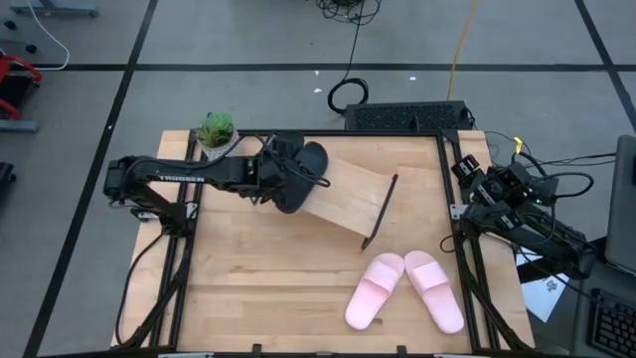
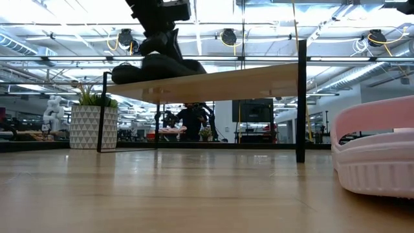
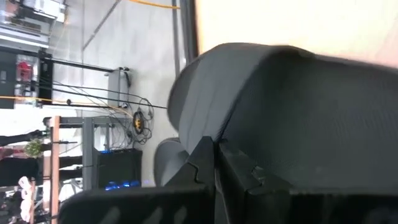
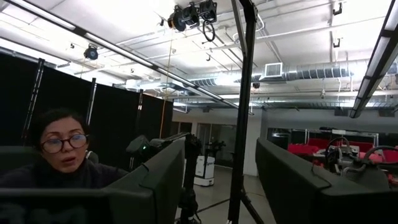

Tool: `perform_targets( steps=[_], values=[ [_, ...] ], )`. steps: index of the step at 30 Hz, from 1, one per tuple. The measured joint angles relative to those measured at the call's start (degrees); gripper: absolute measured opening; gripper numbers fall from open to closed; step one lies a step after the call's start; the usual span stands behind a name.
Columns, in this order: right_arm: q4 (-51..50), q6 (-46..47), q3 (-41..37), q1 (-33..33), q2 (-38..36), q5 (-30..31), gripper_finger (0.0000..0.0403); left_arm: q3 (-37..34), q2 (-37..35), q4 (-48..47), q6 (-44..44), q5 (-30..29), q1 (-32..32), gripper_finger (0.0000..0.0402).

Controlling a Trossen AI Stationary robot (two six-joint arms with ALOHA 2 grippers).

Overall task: Pick and place slides into the shelf
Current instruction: Put the black slide on the shelf

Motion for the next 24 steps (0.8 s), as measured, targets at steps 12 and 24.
perform_targets(
  steps=[12,24],
  values=[
    [-1.3,-1.3,0.0,0.0,0.0,-1.0,0.0187,0.0,-1.3,-2.5,-2.7,1.0,0.0,0.0],
    [-1.6,-1.3,0.0,0.0,0.0,-1.0,0.0187,0.0,-1.3,-2.1,-2.7,1.5,0.0,0.0]
  ],
)
